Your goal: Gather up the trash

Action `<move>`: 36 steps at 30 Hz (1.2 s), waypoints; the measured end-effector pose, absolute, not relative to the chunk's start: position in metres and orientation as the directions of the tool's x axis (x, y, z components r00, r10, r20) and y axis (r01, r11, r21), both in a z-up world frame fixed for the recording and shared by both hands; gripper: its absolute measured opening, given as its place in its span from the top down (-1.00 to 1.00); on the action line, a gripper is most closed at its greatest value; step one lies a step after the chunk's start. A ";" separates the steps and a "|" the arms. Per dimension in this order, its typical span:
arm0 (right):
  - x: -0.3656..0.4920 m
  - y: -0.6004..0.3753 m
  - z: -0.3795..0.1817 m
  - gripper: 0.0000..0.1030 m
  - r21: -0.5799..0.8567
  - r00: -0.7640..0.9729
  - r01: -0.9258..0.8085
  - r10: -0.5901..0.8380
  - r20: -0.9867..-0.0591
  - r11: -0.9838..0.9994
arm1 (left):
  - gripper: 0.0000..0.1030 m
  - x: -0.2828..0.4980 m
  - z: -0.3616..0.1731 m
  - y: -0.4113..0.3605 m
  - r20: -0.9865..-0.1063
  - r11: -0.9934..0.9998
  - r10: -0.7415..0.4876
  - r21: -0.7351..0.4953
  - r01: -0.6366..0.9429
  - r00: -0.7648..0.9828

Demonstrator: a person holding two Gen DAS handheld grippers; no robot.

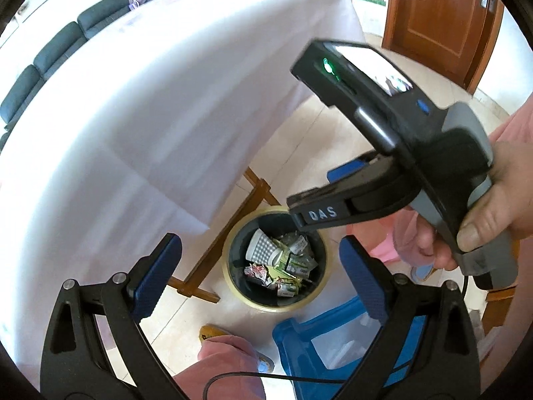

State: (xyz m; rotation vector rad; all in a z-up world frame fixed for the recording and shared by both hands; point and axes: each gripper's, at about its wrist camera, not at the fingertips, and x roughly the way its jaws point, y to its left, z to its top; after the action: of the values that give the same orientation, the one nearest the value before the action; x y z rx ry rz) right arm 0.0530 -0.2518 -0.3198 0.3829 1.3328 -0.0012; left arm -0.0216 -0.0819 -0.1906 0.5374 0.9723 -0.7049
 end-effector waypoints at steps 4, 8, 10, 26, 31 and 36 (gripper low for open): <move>0.043 -0.247 -0.291 -0.15 0.276 0.252 0.217 0.220 -0.942 0.936 | -0.84 -0.021 -0.158 -0.066 -0.857 0.697 -0.309 0.090 0.711 0.412; 0.033 -0.238 -0.259 -0.15 0.277 0.255 0.207 0.222 -0.941 0.938 | -0.84 -0.015 -0.125 -0.047 -0.841 0.744 -0.319 0.063 0.665 0.437; 0.027 -0.234 -0.242 -0.15 0.283 0.250 0.202 0.230 -0.940 0.938 | -0.84 -0.012 -0.109 -0.040 -0.833 0.764 -0.323 0.050 0.643 0.449; 0.009 -0.231 -0.050 -0.21 0.283 0.506 0.096 0.198 -0.839 0.954 | -0.84 0.017 0.013 -0.012 -0.778 0.891 -0.301 -0.023 0.454 0.552; 0.010 -0.232 0.007 -0.33 0.263 0.605 0.068 0.170 -0.778 0.962 | -0.84 0.022 0.061 -0.006 -0.733 0.924 -0.282 -0.033 0.381 0.619; 0.010 -0.230 0.060 -0.41 0.236 0.687 0.046 0.141 -0.713 0.971 | -0.84 0.025 0.102 -0.001 -0.686 0.949 -0.259 -0.048 0.313 0.680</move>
State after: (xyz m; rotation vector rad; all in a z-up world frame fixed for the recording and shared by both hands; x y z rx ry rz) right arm 0.0100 -0.2299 0.0600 0.2438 0.8134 0.0540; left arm 0.0250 -0.0011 0.1019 0.0751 0.7575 -0.3210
